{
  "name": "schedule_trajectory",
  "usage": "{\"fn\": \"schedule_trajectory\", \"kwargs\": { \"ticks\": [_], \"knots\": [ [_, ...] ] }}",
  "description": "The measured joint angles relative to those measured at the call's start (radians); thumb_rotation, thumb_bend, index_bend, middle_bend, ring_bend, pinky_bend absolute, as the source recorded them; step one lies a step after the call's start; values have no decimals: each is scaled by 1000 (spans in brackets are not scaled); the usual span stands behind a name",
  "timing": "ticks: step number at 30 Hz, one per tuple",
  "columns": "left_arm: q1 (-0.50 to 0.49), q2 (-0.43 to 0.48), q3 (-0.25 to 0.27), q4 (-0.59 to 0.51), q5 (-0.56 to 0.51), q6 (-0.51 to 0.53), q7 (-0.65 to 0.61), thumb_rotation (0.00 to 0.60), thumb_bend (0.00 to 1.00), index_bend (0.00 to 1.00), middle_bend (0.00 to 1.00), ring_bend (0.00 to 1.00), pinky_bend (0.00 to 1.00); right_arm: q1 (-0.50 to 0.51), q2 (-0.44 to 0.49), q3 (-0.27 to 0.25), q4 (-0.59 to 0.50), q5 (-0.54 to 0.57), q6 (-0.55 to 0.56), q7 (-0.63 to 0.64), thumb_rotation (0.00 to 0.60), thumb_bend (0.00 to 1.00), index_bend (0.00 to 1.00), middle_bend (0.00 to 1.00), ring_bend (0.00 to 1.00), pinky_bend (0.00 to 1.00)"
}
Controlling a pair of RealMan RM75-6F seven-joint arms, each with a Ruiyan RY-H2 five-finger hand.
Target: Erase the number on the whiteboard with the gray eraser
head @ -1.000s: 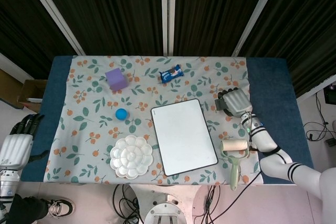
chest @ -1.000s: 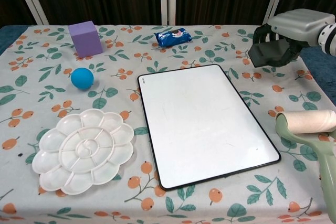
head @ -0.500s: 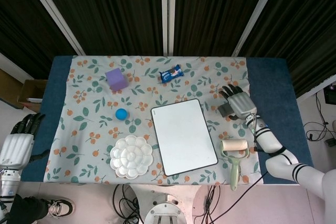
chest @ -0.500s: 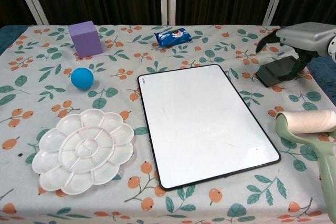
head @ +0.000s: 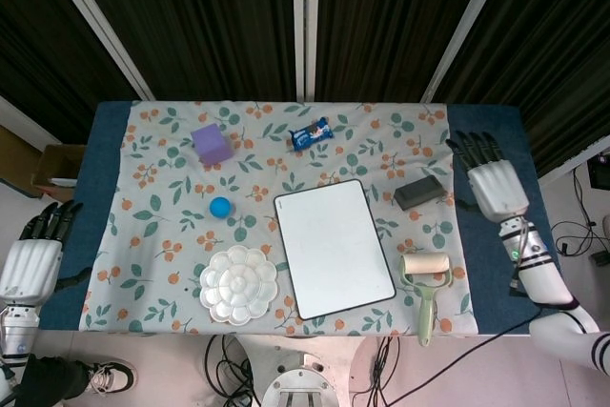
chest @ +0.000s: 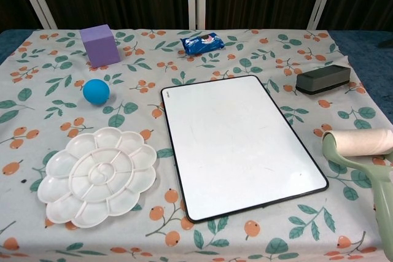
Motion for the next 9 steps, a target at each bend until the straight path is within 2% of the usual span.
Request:
{"fn": "schedule_trajectory", "kwargs": {
  "ticks": [4,9],
  "knots": [
    [3,3,-1,-10,-6,3,12,600,0,87,76,57,187,-160,56,-44,-60,8,142,-24,600,4,0,0,0,0],
    [1,3,-1,-15,-12,-5,20,600,0,87,77,57,187,-324,60,-93,-89,23,261,-5,600,5,0,0,0,0]
  ]
}}
